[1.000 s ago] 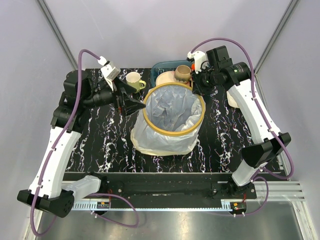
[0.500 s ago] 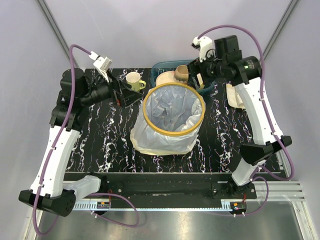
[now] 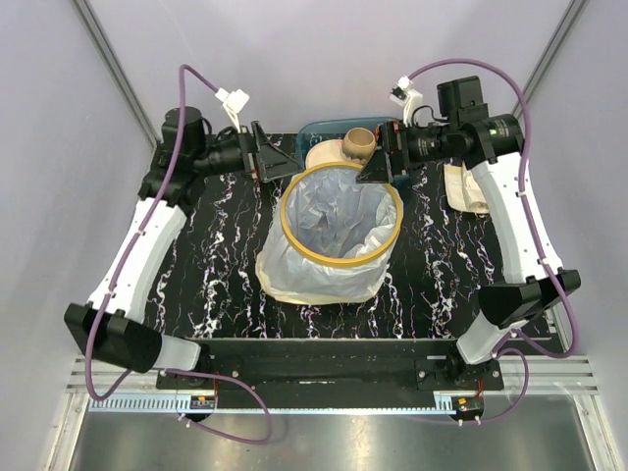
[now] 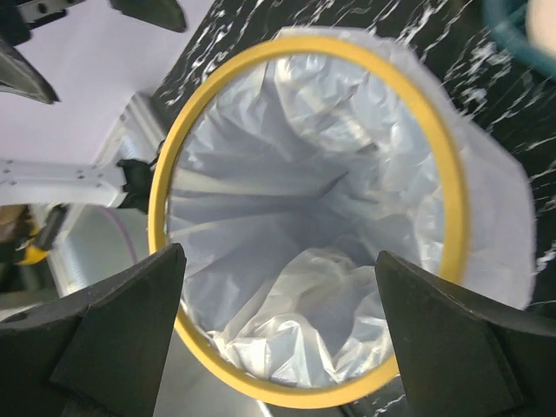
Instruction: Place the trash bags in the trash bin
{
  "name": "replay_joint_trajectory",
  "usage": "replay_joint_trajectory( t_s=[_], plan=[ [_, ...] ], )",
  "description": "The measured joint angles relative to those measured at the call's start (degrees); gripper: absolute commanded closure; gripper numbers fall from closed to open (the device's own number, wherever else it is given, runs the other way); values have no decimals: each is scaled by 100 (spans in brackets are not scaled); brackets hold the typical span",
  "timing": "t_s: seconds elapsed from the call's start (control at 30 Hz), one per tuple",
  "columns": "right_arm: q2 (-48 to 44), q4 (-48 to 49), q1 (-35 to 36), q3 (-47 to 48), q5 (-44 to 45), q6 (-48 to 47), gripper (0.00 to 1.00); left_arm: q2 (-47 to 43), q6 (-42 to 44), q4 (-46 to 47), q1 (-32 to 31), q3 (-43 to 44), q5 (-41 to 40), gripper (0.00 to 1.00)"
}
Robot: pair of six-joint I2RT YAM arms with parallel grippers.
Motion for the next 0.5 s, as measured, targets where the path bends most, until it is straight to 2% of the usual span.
replay_joint_trajectory(
  t_s=[0.2, 0.5],
  plan=[
    [68, 299, -13, -684, -660, 334, 0, 396, -426, 72, -319, -83, 229, 9],
    [61, 968, -116, -1731, -1217, 645, 0, 560, -468, 72, -407, -481, 439, 11]
  ],
)
